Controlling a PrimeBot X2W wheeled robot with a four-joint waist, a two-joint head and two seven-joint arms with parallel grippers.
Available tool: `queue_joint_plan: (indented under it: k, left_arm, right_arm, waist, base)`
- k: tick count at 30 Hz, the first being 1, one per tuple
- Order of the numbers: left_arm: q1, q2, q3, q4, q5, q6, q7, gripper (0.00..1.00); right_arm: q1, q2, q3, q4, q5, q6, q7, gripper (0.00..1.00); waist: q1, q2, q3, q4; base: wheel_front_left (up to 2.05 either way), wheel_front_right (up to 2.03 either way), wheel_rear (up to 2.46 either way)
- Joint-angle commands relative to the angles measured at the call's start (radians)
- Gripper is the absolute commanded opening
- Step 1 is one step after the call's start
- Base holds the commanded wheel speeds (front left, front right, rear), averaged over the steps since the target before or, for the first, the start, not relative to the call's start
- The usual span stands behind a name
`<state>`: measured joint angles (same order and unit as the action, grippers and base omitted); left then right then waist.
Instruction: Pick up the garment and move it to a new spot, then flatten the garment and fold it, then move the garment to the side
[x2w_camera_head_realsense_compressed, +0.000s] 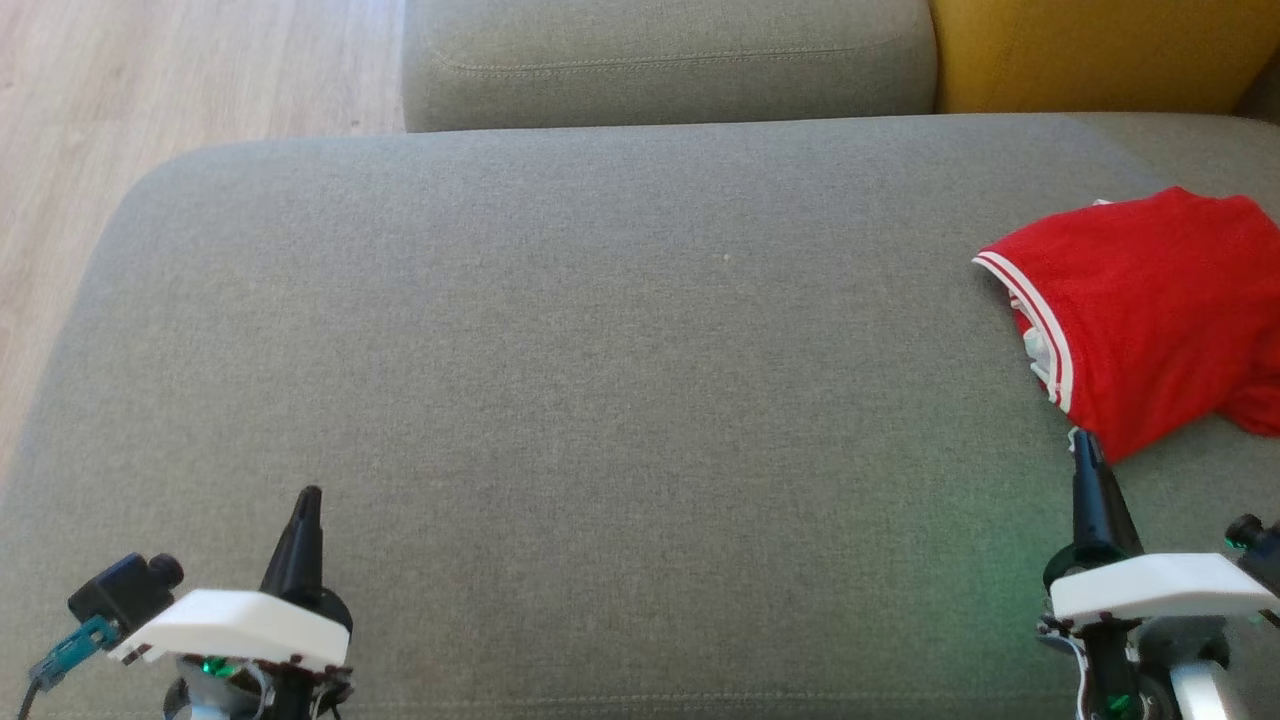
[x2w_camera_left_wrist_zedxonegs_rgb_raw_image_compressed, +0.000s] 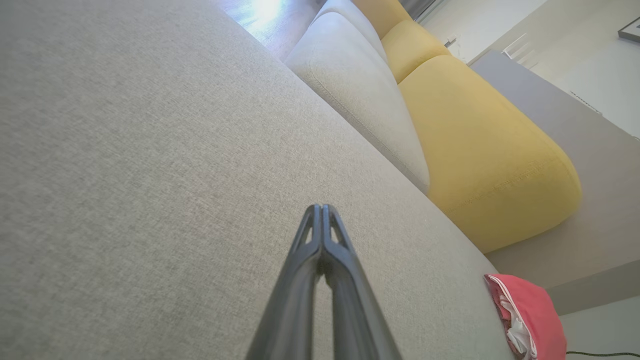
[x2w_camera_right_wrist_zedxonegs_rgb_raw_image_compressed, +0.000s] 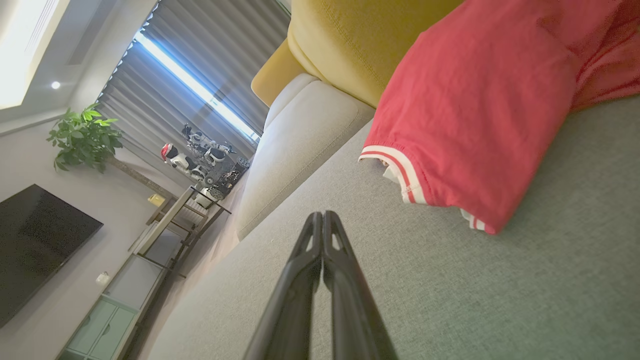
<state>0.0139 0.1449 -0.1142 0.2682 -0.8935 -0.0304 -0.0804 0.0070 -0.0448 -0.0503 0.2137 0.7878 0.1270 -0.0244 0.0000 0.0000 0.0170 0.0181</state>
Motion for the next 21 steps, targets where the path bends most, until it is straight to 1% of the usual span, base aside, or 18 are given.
queue_joint_plan:
  k: [1,21]
  left_arm:
    - [-0.061,0.002,0.031,-0.027,-0.024,-0.011,0.006,0.00]
    - [-0.079,-0.027,0.090,-0.026,-0.230,-0.038,0.062,0.00]
  right_arm:
    - [-0.057,-0.013,0.003,-0.025,0.030,0.002,0.005,0.00]
    - [-0.074,-0.014,-0.012,-0.009,0.270,0.002,0.041,0.00]
  waist:
    - [0.0000,0.0000,0.000,0.000]
    - [0.0000,0.0000,-0.004,-0.006]
  base:
    - [0.00,0.00,0.00]
    - [0.00,0.00,0.00]
